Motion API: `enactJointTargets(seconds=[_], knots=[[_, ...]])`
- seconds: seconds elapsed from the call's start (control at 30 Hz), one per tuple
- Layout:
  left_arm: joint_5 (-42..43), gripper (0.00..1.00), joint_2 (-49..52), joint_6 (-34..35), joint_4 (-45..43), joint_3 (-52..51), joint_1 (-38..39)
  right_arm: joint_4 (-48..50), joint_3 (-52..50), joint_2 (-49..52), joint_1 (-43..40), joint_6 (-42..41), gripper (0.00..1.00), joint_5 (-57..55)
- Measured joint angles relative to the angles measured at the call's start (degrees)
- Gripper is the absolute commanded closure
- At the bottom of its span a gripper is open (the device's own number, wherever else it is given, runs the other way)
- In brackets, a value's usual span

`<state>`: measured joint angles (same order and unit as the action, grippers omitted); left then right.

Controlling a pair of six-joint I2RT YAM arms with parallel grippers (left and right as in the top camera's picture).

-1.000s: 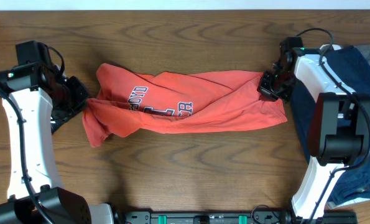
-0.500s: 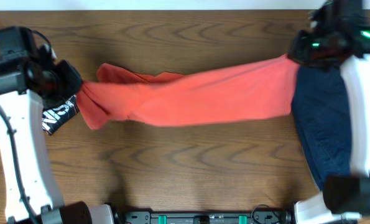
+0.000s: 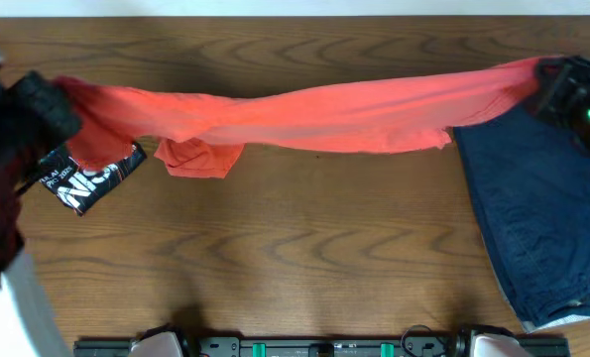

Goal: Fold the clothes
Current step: 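Lift the shirt with both grippers and swing it forward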

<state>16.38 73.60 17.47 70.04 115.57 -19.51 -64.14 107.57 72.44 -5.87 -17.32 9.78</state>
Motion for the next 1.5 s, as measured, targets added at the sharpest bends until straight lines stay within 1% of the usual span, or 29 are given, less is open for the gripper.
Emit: enactJointTargets(seconds=[0.23,0.4,0.53,0.6,0.8,0.9,1.0,1.1,1.23,1.33,1.4,1.47,1.5], knots=[[0.02,0.94,-6.97,0.04,-2.58,1.36,-1.07,1.95,0.02,-7.41,-0.55,0.02,0.99,-5.77],[0.09,0.94,-7.34,0.28,-1.29,1.95,-1.07,1.81,0.35,-8.02,-0.55,0.02,0.99,-8.33],[0.92,0.94,-4.00,0.31,-1.09,1.95,-1.07,-0.57,0.63,-4.22,-0.57,0.24,0.99,-8.70],[1.38,0.94,-1.62,0.31,-1.09,1.95,-0.96,-1.25,0.70,-0.63,-0.55,0.96,0.99,-8.04],[1.73,0.94,8.41,0.35,-2.12,1.92,0.57,-0.35,0.63,14.08,-0.55,4.44,0.99,-3.85],[1.75,0.94,14.23,0.44,-5.81,1.90,2.03,2.75,0.55,21.73,-0.37,5.77,0.99,-1.86],[1.90,0.94,19.93,0.46,-12.17,1.88,3.61,9.42,0.44,27.76,0.07,5.38,0.99,-0.07],[2.86,0.94,25.88,0.50,-20.20,1.86,4.39,19.32,0.09,32.70,0.57,2.21,0.99,1.16],[3.89,0.94,30.05,1.18,-29.64,1.90,4.39,30.58,0.42,34.23,0.63,-3.41,0.99,2.97],[4.44,0.94,30.69,3.08,-34.07,4.59,4.17,32.65,6.71,34.23,0.63,-6.36,0.99,3.61],[4.74,0.94,30.88,4.24,-36.26,9.14,3.85,31.74,12.90,34.21,0.61,-7.41,0.99,3.52],[4.98,0.94,30.86,5.29,-37.24,16.76,2.97,28.44,21.29,34.05,0.52,-8.22,0.99,2.75],[5.09,0.94,30.67,5.51,-37.55,18.93,2.64,27.69,23.06,33.70,0.52,-8.35,0.99,2.51]])
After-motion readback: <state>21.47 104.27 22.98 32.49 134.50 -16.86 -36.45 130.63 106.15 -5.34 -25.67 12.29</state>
